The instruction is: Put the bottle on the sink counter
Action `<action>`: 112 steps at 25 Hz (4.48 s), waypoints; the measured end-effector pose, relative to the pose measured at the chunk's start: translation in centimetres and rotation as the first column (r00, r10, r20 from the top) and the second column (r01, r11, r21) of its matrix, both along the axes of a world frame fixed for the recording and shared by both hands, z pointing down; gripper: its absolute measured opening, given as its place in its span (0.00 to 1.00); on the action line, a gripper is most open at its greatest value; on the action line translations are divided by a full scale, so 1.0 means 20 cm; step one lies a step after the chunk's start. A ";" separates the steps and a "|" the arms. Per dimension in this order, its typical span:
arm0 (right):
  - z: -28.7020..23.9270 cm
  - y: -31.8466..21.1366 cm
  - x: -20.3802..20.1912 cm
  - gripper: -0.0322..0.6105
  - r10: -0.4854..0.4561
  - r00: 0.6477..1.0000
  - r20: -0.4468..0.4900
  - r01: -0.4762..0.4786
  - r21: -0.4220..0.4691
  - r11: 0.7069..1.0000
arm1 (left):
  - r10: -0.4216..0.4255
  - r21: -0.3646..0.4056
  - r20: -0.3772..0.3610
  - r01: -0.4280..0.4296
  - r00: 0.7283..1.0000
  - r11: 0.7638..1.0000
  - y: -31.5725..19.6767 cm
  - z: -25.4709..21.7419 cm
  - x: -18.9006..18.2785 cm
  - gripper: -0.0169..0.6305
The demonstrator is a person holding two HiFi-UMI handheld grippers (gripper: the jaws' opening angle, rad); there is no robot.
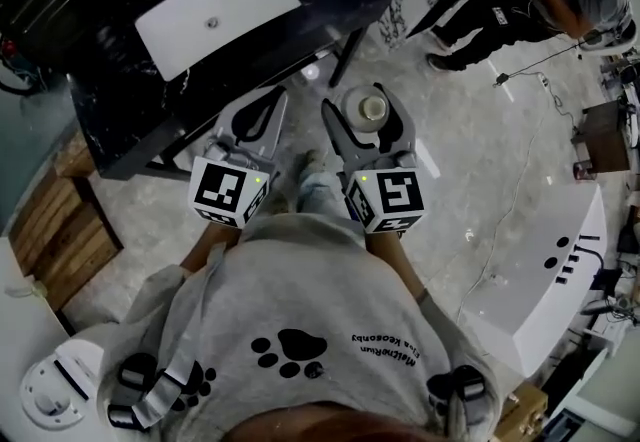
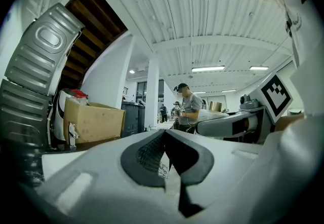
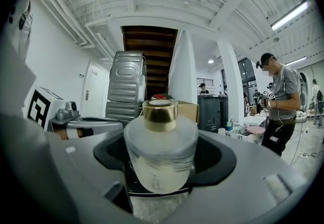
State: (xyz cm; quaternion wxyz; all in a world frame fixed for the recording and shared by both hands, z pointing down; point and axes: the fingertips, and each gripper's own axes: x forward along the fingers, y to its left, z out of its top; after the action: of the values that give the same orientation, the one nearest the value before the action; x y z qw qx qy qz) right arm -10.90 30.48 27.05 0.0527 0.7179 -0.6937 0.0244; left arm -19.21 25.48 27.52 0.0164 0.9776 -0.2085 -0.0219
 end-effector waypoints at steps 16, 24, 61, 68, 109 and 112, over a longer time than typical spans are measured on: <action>0.01 -0.56 0.58 0.57 -0.123 0.992 -0.030 0.123 -0.006 0.992 | -0.091 0.031 -0.039 0.092 0.995 0.995 -0.47 -0.08 0.56 0.03; 0.01 -0.74 0.89 0.58 -0.192 0.981 -0.021 0.192 0.003 0.981 | -0.182 0.031 -0.017 0.182 0.983 0.983 -0.64 -0.07 0.82 0.03; 0.06 -1.75 1.09 0.57 -0.220 0.975 -0.030 0.220 0.005 0.975 | -0.173 0.058 0.016 0.172 0.985 0.983 -1.69 0.01 1.06 0.03; 0.07 -1.94 1.07 0.57 -0.216 0.975 -0.045 0.216 -0.016 0.976 | -0.142 0.047 0.023 0.141 0.990 0.989 -1.87 0.04 1.08 0.03; 0.54 -3.11 1.36 0.57 -0.459 0.886 -0.067 0.453 -0.085 0.888 | -0.329 0.023 0.084 0.328 0.940 0.944 -2.63 0.44 1.45 0.03; 0.59 -3.19 1.36 0.57 -0.464 0.884 -0.062 0.457 -0.092 0.884 | -0.337 0.018 0.086 0.336 0.938 0.942 -2.66 0.48 1.46 0.03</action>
State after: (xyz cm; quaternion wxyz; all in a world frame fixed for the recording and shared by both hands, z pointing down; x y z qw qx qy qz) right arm 16.36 -33.29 38.90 0.1125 0.5306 -0.8401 0.0075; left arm 10.09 -27.74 37.15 0.0019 0.9276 -0.3730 0.0185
